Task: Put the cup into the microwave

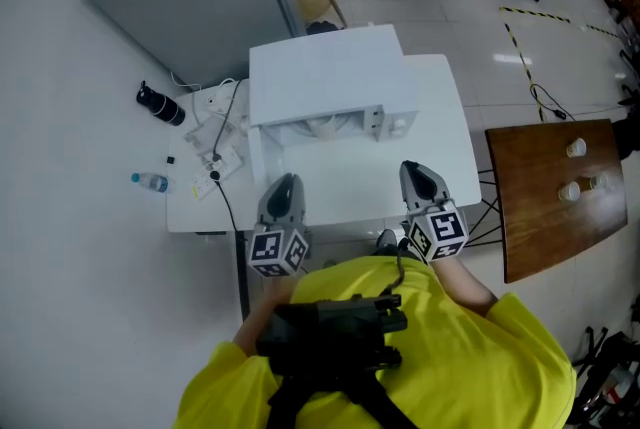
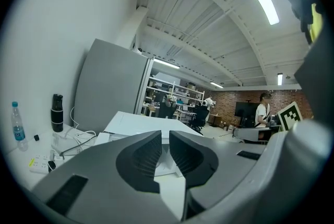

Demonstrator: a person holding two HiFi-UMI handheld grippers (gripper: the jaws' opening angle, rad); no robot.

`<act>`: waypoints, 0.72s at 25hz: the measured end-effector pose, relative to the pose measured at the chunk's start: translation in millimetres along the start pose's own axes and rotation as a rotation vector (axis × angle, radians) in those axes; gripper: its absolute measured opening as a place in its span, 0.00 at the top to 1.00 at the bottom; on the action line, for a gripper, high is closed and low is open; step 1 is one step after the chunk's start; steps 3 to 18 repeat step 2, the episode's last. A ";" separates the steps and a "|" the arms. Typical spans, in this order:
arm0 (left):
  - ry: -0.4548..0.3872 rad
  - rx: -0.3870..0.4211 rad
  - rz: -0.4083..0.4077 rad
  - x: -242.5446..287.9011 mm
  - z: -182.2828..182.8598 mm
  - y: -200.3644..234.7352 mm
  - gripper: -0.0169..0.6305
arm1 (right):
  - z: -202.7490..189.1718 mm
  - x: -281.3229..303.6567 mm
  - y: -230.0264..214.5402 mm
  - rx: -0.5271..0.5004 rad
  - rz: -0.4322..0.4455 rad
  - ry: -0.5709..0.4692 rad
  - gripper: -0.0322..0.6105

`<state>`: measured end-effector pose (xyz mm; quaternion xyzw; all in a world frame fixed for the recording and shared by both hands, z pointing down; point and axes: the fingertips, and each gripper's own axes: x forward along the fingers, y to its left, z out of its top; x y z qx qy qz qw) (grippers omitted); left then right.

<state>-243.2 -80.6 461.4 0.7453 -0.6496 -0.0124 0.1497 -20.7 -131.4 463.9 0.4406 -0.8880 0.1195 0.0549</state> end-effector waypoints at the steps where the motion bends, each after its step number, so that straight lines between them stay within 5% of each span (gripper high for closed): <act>1: 0.001 0.001 0.001 0.5 -0.1 -0.7 0.91 | 0.1 0.0 -1.5 0.002 -0.001 0.001 0.94; 18: 0.001 0.002 0.001 1.0 -0.2 -1.4 0.91 | 0.3 0.0 -2.9 0.004 -0.001 0.001 0.94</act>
